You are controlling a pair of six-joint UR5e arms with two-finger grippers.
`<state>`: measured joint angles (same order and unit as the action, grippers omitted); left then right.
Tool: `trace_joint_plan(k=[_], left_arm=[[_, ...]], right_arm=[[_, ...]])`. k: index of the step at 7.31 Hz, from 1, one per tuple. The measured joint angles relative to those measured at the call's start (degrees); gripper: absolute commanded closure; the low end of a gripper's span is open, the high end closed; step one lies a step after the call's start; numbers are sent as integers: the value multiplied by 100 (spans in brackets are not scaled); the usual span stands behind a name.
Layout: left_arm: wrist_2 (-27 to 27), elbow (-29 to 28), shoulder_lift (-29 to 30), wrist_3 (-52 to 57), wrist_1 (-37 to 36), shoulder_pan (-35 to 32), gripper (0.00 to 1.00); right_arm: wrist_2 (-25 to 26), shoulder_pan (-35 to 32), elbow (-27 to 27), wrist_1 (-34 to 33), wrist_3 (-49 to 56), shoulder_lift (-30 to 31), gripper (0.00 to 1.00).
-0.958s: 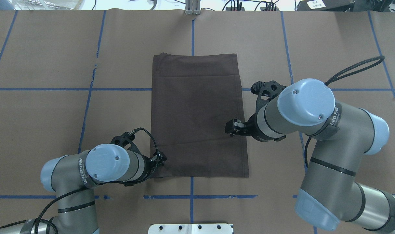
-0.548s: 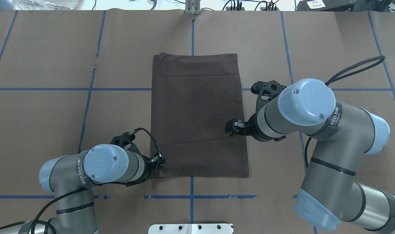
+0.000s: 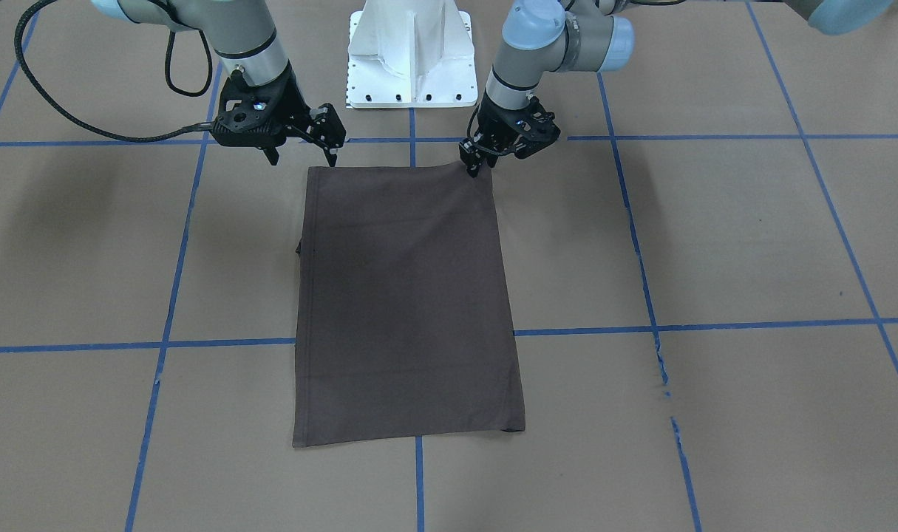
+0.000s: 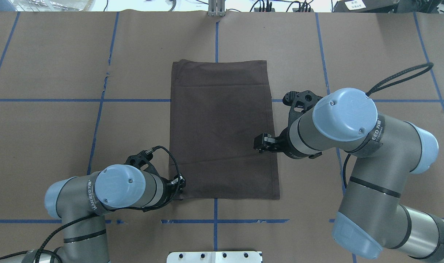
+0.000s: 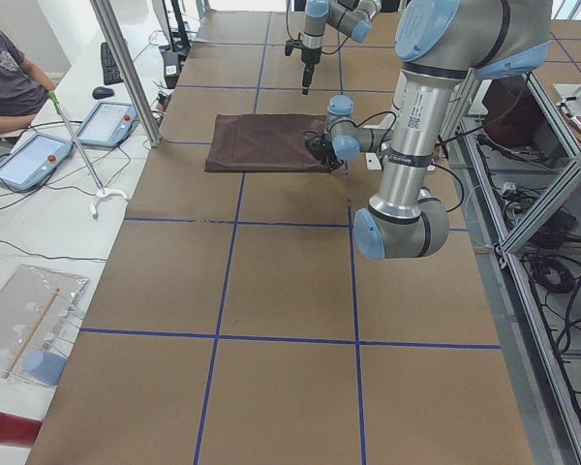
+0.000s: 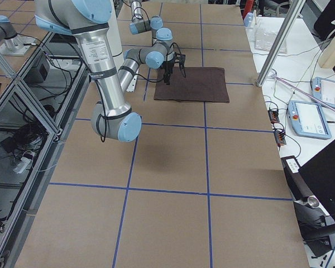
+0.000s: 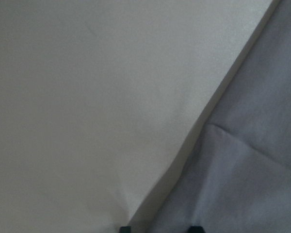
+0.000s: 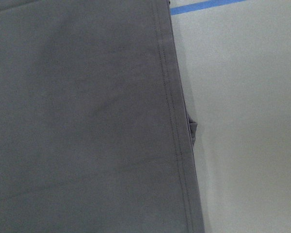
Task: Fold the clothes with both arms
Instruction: 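Move both grippers down to the shirt's near edge corners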
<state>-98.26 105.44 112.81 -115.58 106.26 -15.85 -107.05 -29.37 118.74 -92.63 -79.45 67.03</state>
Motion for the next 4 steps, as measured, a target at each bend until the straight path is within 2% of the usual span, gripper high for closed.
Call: trace_joint_plan(k=[1,3,4], left_arm=[[2,2,3,0,0,37,64],[8,1,5,0,0,67,64],[9,-2,-3,0,0,68,80]], right_arm=[[0,-2,0,0,0,2,0],[-13,0,0,0,0,3,0],[-36,1,0,-1,0,3,0]])
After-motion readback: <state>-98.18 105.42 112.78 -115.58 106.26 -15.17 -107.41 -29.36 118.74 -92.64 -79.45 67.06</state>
